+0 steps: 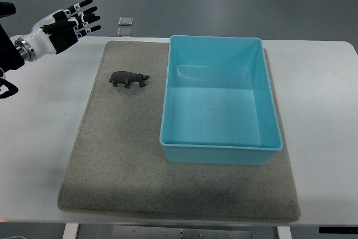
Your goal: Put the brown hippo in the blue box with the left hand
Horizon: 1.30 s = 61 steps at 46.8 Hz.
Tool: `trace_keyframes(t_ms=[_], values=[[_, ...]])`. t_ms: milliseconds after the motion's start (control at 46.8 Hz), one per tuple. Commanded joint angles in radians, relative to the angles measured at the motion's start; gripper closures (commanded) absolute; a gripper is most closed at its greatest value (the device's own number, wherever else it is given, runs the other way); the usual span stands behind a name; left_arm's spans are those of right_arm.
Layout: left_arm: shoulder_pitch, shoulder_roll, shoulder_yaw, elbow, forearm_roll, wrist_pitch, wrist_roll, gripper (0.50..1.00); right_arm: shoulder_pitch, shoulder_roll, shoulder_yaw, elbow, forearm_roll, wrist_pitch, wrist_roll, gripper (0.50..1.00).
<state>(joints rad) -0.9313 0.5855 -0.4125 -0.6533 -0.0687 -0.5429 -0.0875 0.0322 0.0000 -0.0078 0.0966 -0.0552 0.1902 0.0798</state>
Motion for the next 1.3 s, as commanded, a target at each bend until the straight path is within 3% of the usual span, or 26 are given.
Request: trace_keyframes(t_ms=[0, 235, 427, 598, 1282], values=[[-0.006, 0.002, -0.002, 0.000, 0.114, 0.000, -0.026, 0.501, 0.000, 0.000, 0.000, 0.000, 0.000, 0.000, 0.000, 0.564], [-0.018, 0.005, 0.000, -0.008, 0.429, 0.006, -0.133, 0.501, 0.000, 0.000, 0.000, 0.000, 0.000, 0.000, 0.000, 0.564], [-0.037, 0.007, 0.000, -0.040, 0.651, 0.095, -0.159, 0.501, 0.000, 0.000, 0.000, 0.000, 0.000, 0.000, 0.000, 0.564], [-0.046, 0.017, 0.008, -0.114, 0.828, 0.153, -0.163, 0.501, 0.000, 0.000, 0.000, 0.000, 0.000, 0.000, 0.000, 0.564], [-0.087, 0.005, 0.011, -0.184, 1.351, 0.158, -0.163, 0.504, 0.000, 0.000, 0.000, 0.000, 0.000, 0.000, 0.000, 0.564]])
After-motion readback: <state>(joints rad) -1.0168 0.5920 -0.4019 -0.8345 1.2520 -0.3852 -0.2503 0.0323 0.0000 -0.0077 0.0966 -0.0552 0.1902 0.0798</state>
